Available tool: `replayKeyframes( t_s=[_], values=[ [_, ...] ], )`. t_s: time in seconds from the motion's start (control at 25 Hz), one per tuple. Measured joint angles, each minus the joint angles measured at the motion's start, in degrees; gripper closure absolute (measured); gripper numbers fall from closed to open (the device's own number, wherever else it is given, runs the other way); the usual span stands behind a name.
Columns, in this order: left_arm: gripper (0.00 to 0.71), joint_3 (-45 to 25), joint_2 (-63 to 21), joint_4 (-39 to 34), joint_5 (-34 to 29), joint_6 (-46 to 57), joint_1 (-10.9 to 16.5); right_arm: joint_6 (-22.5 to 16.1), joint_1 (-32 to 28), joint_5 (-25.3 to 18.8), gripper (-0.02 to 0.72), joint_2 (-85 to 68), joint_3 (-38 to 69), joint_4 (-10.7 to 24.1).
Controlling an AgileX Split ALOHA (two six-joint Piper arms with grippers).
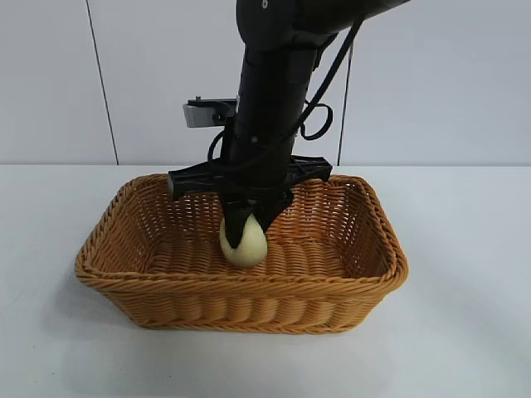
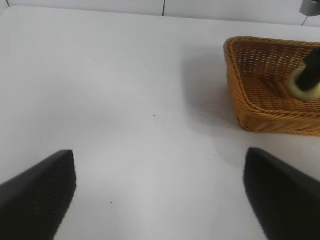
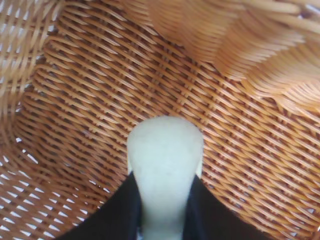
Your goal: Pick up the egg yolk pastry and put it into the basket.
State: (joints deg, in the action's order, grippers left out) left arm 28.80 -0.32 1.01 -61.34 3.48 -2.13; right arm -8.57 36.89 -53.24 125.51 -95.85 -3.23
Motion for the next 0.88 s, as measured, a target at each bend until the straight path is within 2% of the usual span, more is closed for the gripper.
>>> replayKeyframes(
  t_s=[0.04, 0.08, 0.2, 0.4, 0.48, 0.6, 0.76, 0.88],
  values=[
    [0.057, 0.0, 0.0, 0.0, 0.0, 0.0, 0.0, 0.0, 0.0, 0.0, 0.199, 0.0, 0.0, 0.0],
    [0.057, 0.0, 0.0, 0.0, 0.0, 0.0, 0.0, 0.0, 0.0, -0.1, 0.122, 0.0, 0.0, 0.0],
    [0.057, 0.0, 0.0, 0.0, 0.0, 0.0, 0.0, 0.0, 0.0, -2.7, 0.035, 0.0, -2.0, 0.0],
    [0.057, 0.0, 0.0, 0.0, 0.0, 0.0, 0.0, 0.2, 0.0, -11.8, 0.014, 0.0, -10.9, 0.3],
    [0.057, 0.0, 0.0, 0.0, 0.0, 0.0, 0.0, 0.3, 0.0, -14.9, 0.014, 0.0, -15.3, 1.8],
    [0.057, 0.0, 0.0, 0.0, 0.0, 0.0, 0.0, 0.0, -0.5, -16.0, 0.01, -0.3, -20.2, 3.6],
    [0.057, 0.0, 0.0, 0.0, 0.0, 0.0, 0.0, -0.3, -2.5, -16.1, 0.008, -0.9, -21.8, 3.6],
    [0.057, 0.0, 0.0, 0.0, 0.0, 0.0, 0.0, -0.2, -7.7, -16.2, 0.008, -0.9, -21.8, 3.7]
  ],
)
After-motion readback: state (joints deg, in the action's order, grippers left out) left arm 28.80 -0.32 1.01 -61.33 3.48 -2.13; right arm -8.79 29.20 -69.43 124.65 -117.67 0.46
